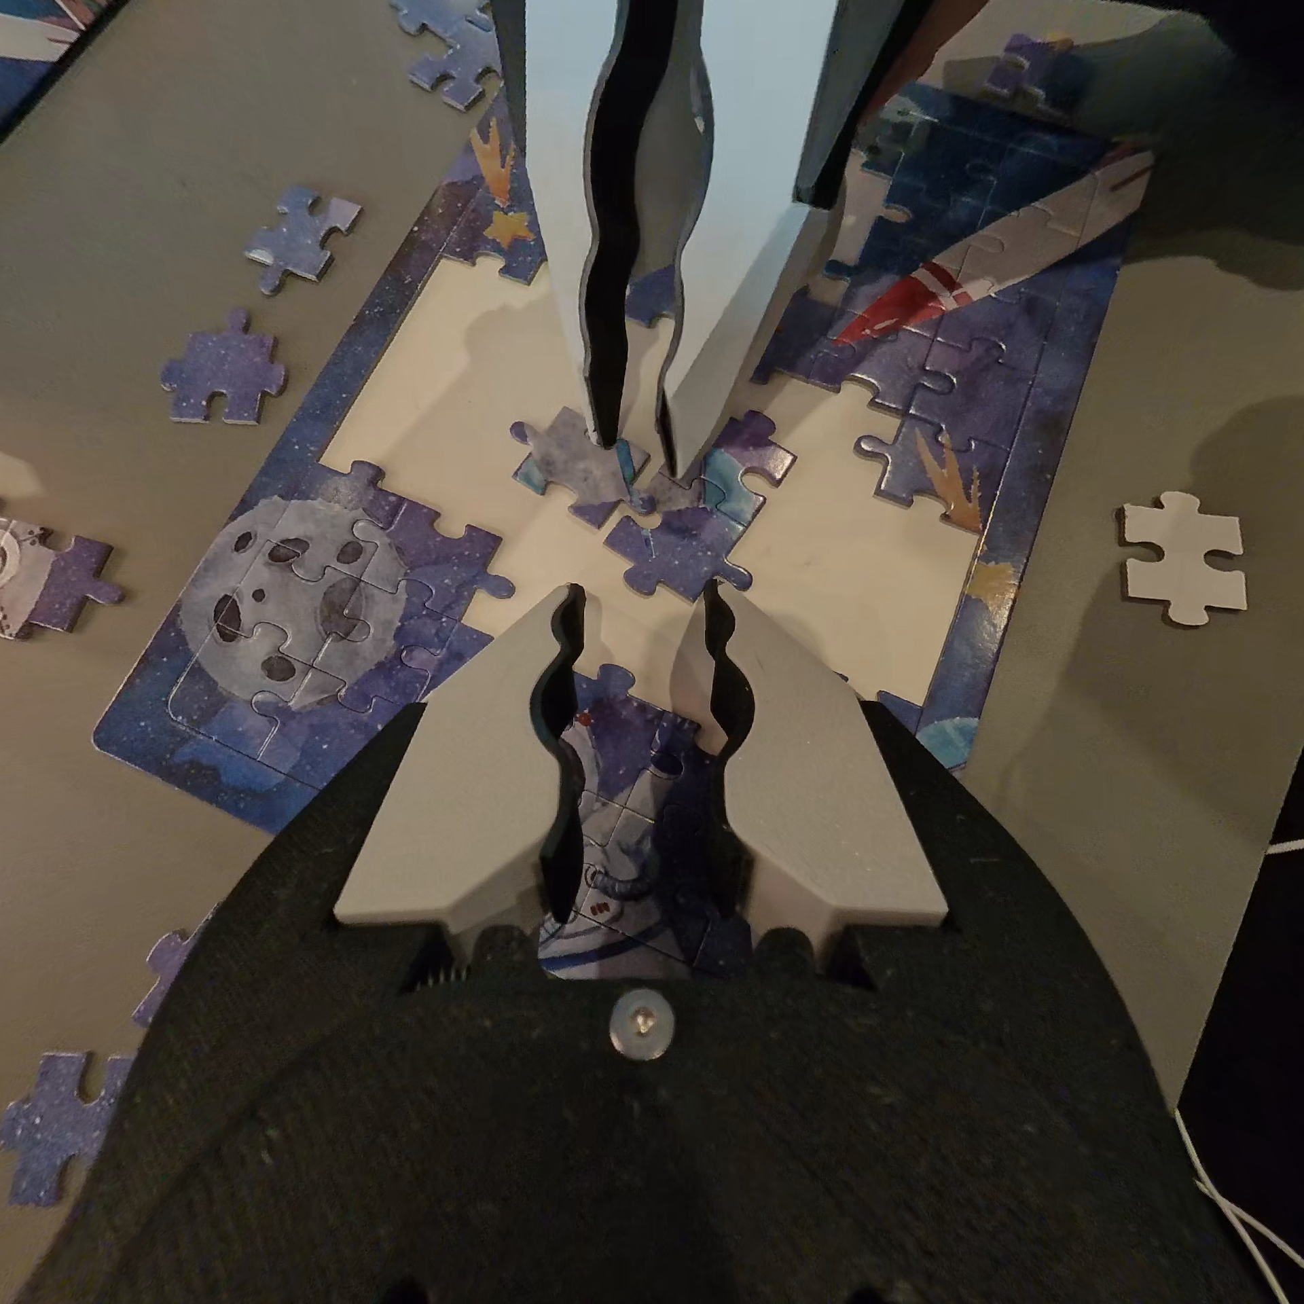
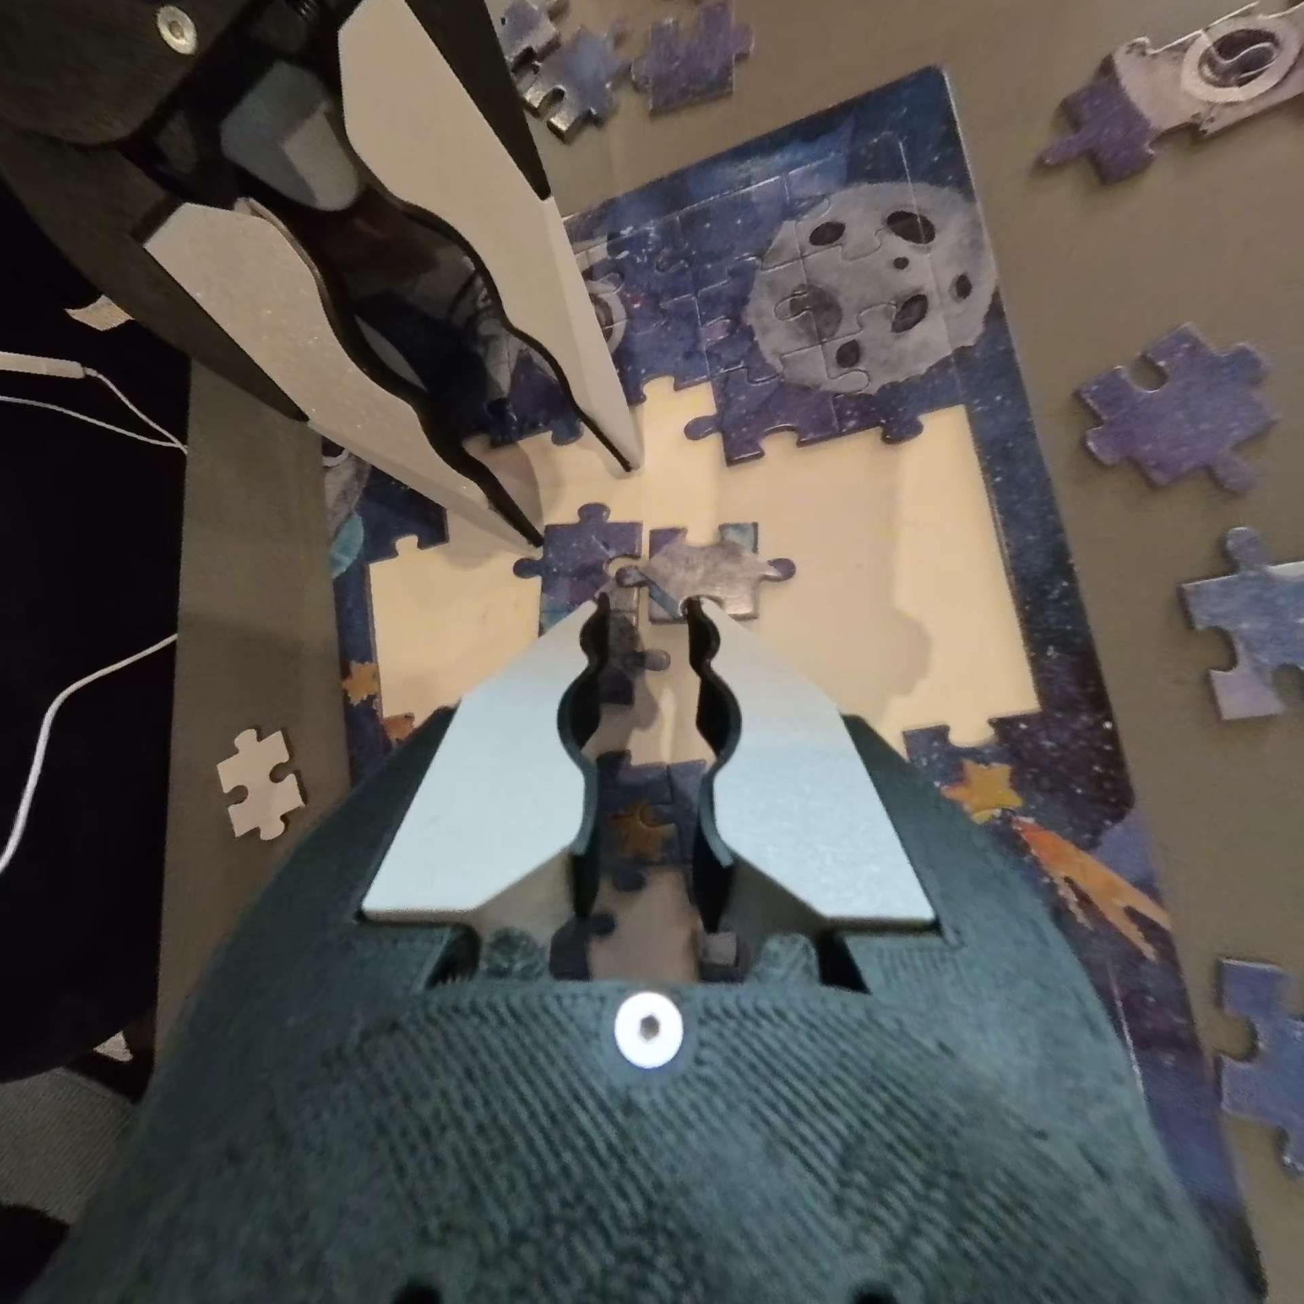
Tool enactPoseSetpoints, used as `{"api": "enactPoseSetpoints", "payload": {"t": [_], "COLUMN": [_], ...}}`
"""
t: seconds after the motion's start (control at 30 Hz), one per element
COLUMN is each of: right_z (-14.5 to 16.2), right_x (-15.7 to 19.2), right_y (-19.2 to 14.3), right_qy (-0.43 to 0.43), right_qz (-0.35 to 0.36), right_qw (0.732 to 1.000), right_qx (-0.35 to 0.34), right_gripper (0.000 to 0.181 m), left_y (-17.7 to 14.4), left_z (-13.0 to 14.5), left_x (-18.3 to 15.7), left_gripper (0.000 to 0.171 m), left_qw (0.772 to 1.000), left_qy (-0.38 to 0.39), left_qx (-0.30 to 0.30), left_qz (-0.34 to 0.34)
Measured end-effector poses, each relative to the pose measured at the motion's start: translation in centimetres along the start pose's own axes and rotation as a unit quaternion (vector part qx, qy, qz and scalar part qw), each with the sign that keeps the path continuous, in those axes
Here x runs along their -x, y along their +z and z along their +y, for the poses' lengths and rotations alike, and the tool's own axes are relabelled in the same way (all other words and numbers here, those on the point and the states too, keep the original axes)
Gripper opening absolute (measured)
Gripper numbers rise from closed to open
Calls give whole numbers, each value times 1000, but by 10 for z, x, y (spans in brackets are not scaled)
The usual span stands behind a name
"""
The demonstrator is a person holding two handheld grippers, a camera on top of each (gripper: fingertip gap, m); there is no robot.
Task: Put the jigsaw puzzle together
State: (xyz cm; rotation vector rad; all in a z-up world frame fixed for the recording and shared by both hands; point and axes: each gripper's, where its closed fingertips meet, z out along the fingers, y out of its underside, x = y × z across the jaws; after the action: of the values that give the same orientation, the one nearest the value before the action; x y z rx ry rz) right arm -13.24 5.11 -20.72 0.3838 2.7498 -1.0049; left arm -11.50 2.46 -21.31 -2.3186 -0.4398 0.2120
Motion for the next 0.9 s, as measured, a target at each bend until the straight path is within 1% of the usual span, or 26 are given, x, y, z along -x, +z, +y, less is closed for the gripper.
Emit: {"api": "enactPoseSetpoints", "payload": {"t": [0.13,0.4,0.8,0.9], "right_z": [5,2,1,-6], "right_x": [-7,0,4,6], "right_y": [-5,-3,-1,-4], "right_qy": [-1,6,-2,-13], "right_qz": [23,0,-2,-1], "right_qw": [1000,1000,1000,1000], "right_qx": [12,5,9,-11], "right_gripper": [22,24,24,20], "left_y": [0,1,1,1], "left_z": [0,-1,-1,-1], "left_x": [-2,-7,-8,-8], "left_gripper": [31,19,18,18], "left_qw": [1000,1000,1000,1000], "left_qy": [7,16,12,11], "left_qx": [0,0,0,0], "left_qz": [-3,-3,3,4]}}
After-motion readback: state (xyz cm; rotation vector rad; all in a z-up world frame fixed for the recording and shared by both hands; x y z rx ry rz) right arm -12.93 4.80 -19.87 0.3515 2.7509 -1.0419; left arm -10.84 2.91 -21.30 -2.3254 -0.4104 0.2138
